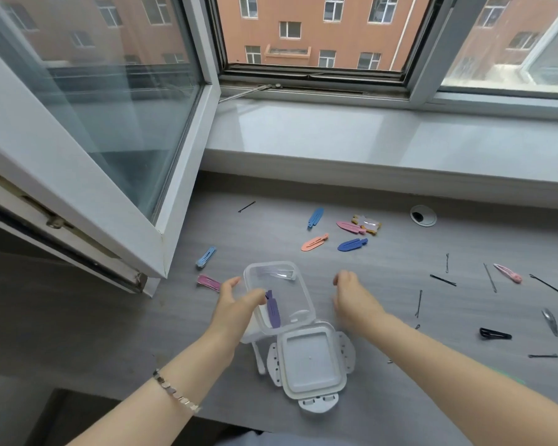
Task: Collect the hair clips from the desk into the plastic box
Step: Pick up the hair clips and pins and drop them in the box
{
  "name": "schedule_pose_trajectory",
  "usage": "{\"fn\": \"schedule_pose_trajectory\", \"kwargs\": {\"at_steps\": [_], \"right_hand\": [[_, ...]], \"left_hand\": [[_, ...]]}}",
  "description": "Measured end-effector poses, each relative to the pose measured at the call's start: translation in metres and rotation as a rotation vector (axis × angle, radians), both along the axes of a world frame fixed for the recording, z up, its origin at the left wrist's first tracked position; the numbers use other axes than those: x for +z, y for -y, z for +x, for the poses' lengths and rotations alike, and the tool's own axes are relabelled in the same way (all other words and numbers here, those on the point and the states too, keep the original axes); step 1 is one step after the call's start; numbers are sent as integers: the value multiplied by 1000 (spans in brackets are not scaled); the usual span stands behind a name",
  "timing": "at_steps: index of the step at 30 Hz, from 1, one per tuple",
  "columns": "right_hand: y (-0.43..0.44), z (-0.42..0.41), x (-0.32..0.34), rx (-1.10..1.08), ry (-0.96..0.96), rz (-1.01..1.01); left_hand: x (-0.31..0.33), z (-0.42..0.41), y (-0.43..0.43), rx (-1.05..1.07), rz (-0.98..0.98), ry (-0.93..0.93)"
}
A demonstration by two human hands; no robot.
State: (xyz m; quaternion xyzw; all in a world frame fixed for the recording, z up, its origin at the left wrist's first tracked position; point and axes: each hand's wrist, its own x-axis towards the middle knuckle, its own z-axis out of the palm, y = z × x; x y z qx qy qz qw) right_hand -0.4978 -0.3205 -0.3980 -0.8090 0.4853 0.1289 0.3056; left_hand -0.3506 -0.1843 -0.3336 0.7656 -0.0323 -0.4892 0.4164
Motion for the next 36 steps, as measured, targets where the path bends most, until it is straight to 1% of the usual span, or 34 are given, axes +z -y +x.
{"fn": "schedule_pose_trajectory", "kwargs": {"at_steps": [2, 5, 6, 8, 10, 12, 13, 16, 20, 23, 26, 28, 30, 31, 32, 33, 34, 36], "right_hand": [[3, 33, 3, 5, 30, 6], [4, 72, 3, 112, 58, 2], [4, 81, 0, 141, 41, 3], [0, 92, -8, 188, -63, -5], [-4, 93, -12, 189, -162, -23], [-5, 88, -14, 176, -197, -63], [-4, 84, -15, 138, -183, -63], [0, 75, -5, -5, -67, 0], [-19, 84, 31, -20, 131, 16], [-50, 99, 58, 83, 204, 135], [-73, 109, 67, 175, 301, 262], [-77, 114, 66, 137, 402, 224], [-74, 115, 57, -28, 517, 106], [-72, 113, 49, -110, 523, 55], [-71, 112, 40, -153, 476, 32], [-73, 110, 31, -135, 371, 41], [-76, 108, 20, -63, 229, 75], [-87, 106, 2, 157, -60, 128]], "left_hand": [[-1, 6, -1, 54, -7, 15], [-3, 15, -5, 86, -5, 39], [-4, 17, -6, 94, 4, 41], [-6, 23, -9, 110, 15, 49], [-7, 27, -12, 125, 17, 44], [-7, 29, -15, 139, 21, 31], [-7, 30, -16, 143, 23, 24], [-8, 34, -17, 155, 22, 5], [-10, 36, -16, 173, 8, -6], [-10, 35, -19, 178, -23, -15], [-10, 36, -27, 184, -41, -16], [-12, 41, -36, 215, -28, -5], [-13, 48, -45, 262, -6, 11], [-13, 51, -51, 285, 3, 13], [-14, 55, -56, 302, 8, 11], [-14, 58, -61, 311, 14, 7], [-14, 60, -65, 310, 23, 1], [-13, 62, -70, 306, 32, -3]]}}
